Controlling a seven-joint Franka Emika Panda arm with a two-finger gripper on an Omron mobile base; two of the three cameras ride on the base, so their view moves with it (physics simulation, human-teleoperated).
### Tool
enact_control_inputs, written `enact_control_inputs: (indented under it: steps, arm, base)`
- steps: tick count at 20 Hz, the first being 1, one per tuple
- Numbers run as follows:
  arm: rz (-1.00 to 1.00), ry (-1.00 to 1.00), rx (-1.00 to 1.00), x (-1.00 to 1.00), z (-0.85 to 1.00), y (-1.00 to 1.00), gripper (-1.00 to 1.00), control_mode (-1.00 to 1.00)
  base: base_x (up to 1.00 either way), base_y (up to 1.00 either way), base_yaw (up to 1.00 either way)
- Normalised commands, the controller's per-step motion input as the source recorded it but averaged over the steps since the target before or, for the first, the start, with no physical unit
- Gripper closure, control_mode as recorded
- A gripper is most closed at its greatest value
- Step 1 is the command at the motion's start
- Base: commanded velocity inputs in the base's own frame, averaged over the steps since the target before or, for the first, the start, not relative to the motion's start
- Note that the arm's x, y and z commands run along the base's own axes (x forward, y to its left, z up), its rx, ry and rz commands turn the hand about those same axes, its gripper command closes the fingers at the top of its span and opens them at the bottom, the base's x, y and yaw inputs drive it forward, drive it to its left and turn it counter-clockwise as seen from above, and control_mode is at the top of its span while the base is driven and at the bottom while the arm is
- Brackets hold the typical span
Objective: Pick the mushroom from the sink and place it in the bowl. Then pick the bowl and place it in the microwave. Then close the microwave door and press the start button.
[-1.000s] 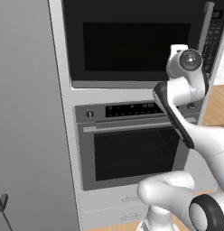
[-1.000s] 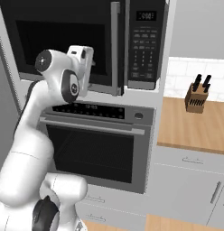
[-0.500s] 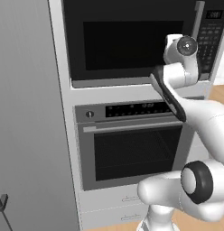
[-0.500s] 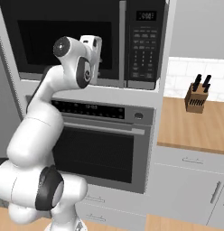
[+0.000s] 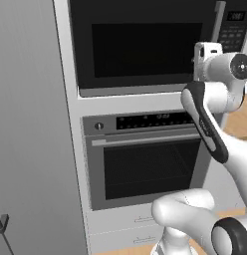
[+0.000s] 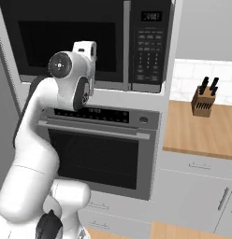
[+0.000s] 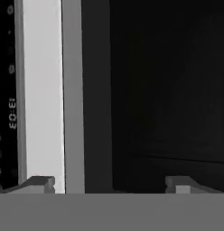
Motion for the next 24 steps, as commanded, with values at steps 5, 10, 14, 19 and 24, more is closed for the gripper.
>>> enact_control_inputs:
  steps: [5, 10, 14, 19, 24]
  arm:
    - [0.17, -0.27, 0.21, -0.98, 0.11, -0.59, -1.00, -1.00]
    - [0.15, -0.13, 0.15, -0.33, 0.00, -0.93, -1.00, -1.00]
    - [0.12, -0.07, 0.13, -0.01, 0.00, -0.96, 1.00, -1.00]
    - [0.01, 0.00, 0.01, 0.40, -0.08, -0.31, 1.00, -1.00]
    - [0.00, -0.04, -0.01, 0.88, -0.34, 0.03, 1.00, -1.00]
  base:
    - [0.00, 0.00, 0.00]
    - [0.00, 0.00, 0.00]
    - [0.00, 0.00, 0.00]
    - [0.00, 0.00, 0.00]
    - [0.00, 0.00, 0.00]
